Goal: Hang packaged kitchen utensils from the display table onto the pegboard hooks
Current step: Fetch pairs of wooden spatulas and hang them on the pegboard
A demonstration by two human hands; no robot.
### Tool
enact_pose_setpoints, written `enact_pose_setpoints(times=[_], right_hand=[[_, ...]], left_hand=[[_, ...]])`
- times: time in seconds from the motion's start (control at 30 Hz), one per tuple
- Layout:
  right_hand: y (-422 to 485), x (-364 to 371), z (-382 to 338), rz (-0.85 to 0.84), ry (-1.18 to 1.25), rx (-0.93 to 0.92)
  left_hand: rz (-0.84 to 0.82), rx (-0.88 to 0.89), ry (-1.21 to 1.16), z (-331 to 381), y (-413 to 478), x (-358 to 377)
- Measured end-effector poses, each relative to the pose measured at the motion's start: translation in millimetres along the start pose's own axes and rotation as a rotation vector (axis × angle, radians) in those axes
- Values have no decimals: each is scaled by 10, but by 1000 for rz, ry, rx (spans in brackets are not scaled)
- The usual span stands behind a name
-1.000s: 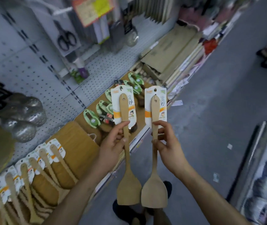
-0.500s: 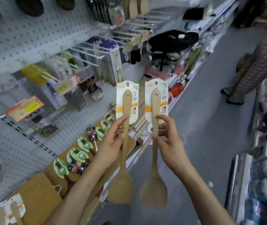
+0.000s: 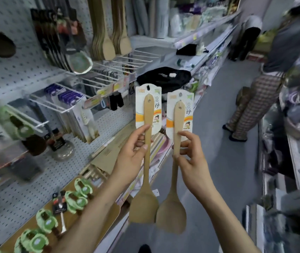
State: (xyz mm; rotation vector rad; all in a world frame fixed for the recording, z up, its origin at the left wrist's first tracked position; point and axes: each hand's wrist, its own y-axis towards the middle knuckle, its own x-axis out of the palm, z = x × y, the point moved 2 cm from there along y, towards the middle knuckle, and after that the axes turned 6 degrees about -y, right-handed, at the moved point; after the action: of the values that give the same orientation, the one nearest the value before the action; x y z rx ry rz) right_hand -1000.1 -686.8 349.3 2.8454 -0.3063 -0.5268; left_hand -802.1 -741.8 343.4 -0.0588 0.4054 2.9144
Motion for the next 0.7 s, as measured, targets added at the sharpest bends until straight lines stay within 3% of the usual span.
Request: enact_pose_setpoints(times=[0.27,0.5,0.7], right_hand=[[1378,-525,397,51,-54,19],[2327,-894,799,60,-4,3],[3329,-1056,1073,-117,76,-79]], left_hand=[[-32,-15,-12,-273,1449,605],[48,-12,43,-433,2373,977],[230,17,81,-443,3048,1260]])
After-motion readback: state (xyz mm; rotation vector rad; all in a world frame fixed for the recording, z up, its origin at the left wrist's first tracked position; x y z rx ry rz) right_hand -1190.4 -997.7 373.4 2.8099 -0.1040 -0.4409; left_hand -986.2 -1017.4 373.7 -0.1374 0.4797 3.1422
